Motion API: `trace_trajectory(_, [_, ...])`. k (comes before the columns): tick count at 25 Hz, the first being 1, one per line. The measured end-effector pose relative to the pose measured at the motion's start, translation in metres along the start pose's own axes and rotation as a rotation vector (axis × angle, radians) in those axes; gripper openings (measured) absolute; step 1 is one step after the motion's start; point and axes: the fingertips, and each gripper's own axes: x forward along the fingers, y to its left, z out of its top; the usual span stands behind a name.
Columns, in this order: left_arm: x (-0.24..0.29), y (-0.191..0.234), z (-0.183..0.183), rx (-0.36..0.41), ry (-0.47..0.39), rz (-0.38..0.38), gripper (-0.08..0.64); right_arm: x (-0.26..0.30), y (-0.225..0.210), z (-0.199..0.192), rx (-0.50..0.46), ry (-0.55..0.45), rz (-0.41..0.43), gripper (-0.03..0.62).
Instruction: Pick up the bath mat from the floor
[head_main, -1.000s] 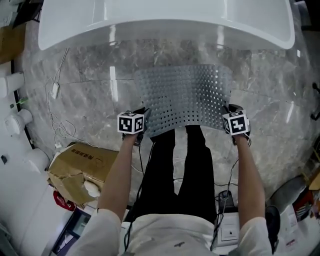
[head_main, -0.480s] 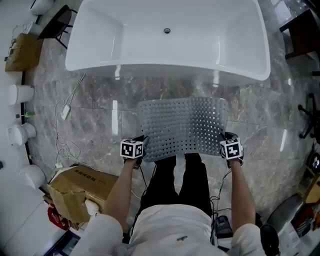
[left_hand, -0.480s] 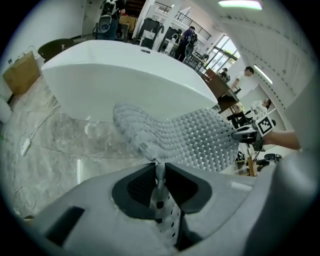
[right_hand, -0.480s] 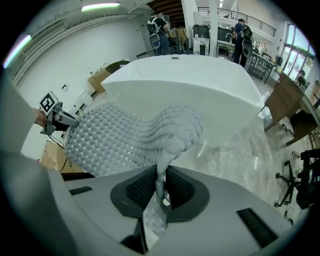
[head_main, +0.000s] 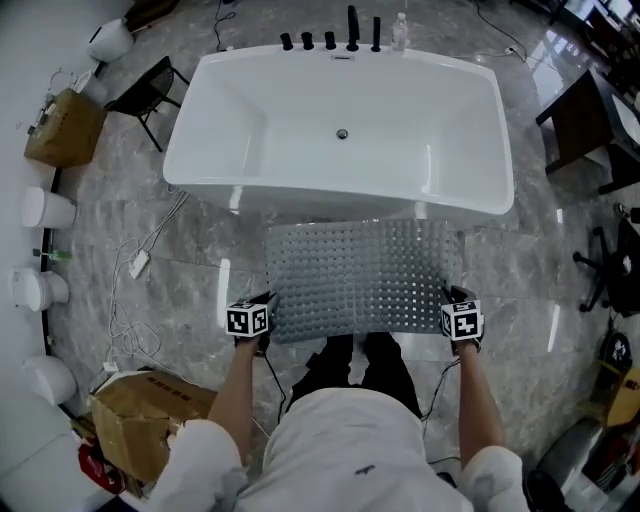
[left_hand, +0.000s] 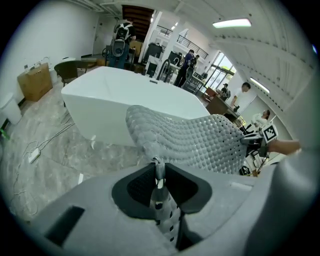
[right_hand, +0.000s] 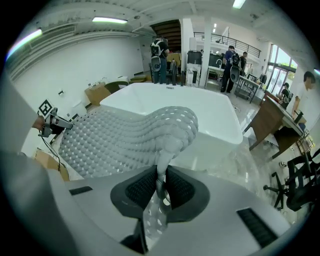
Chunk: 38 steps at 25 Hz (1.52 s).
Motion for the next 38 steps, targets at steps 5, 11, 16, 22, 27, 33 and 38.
trace_trajectory(5, [-0.038,0.016,0.049,0.026,-0.108,0.004,0.066,-0.029,0.019,0.051,-0.008,-0.081,-0.023,0.051])
trace_trajectory(11, [-0.079,0.028,0.126,0.100,-0.269,0.015,0.066,-0.070,0.020,0.120,-0.037,-0.233,-0.071,0.051])
trace_trajectory(16, [-0.122,0.014,0.199,0.148,-0.444,-0.002,0.066,-0.118,0.007,0.179,-0.018,-0.391,-0.107,0.052])
trace_trajectory(22, [-0.185,-0.008,0.281,0.266,-0.603,-0.022,0.066,-0.183,-0.002,0.244,-0.023,-0.579,-0.167,0.052])
trace_trajectory(27, [-0.249,-0.025,0.346,0.355,-0.750,-0.024,0.066,-0.247,0.001,0.302,-0.055,-0.746,-0.235,0.052])
trace_trajectory(33, [-0.320,-0.059,0.392,0.436,-0.918,-0.027,0.066,-0.325,-0.003,0.340,-0.060,-0.928,-0.308,0.052])
trace_trajectory(38, [-0.353,-0.074,0.408,0.432,-1.005,-0.030,0.064,-0.367,-0.014,0.349,-0.091,-1.007,-0.354,0.051])
